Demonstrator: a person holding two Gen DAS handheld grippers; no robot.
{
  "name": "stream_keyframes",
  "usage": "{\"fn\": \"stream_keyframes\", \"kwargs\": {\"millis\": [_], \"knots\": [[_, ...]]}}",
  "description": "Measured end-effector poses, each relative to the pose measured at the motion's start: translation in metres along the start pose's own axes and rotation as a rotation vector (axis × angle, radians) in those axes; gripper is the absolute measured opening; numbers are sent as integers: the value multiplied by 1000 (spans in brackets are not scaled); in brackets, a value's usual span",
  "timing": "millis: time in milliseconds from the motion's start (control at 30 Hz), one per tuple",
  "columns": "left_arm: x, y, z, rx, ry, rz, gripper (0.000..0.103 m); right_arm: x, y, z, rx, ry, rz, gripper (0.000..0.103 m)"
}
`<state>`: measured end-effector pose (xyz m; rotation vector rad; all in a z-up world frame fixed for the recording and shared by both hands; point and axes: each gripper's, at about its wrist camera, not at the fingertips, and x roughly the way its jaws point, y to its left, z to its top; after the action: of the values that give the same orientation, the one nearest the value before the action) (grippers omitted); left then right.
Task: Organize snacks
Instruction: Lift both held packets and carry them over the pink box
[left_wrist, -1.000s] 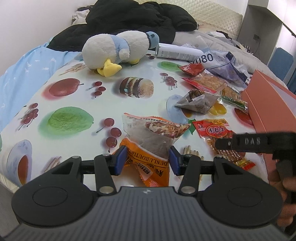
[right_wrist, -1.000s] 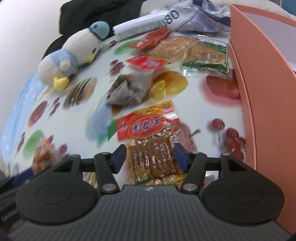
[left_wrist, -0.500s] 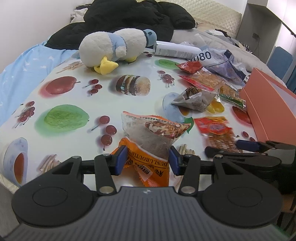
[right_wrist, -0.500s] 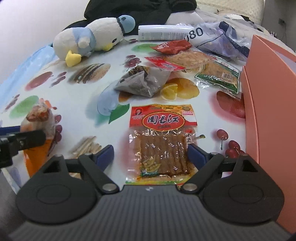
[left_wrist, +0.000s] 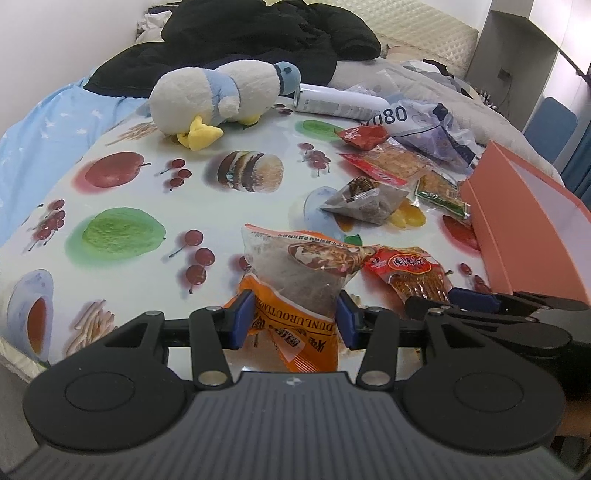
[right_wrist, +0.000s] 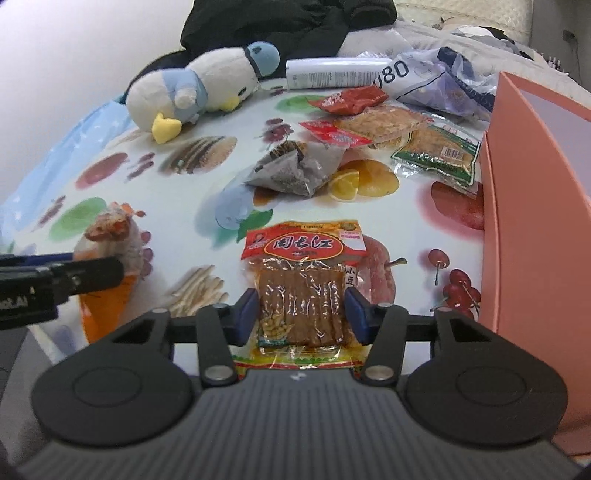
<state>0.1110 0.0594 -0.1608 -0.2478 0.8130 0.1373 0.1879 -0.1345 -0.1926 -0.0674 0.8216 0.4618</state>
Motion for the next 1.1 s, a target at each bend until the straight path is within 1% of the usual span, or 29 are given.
{"fn": "stream_keyframes", "kwargs": {"millis": [100, 367, 567, 767, 900, 1100], "knots": [[-10, -3, 4, -14, 12, -8, 52, -14, 2, 3, 6, -18, 7, 53], [-53, -5, 17, -44, -9, -24, 52, -69, 10, 8, 29, -95, 20, 53], [-86, -23, 24, -30, -39, -75, 52, -116, 9, 9, 70, -157, 21, 53], [-110, -42, 31, 1, -58, -129, 52, -157, -1, 8, 95, -213, -9, 53], [-121, -59, 35, 22, -68, -173, 52, -181, -13, 7, 126, -251, -47, 53], [-134, -98, 38, 71, -81, -278, 52, -221, -38, -3, 173, -301, -121, 53]]}}
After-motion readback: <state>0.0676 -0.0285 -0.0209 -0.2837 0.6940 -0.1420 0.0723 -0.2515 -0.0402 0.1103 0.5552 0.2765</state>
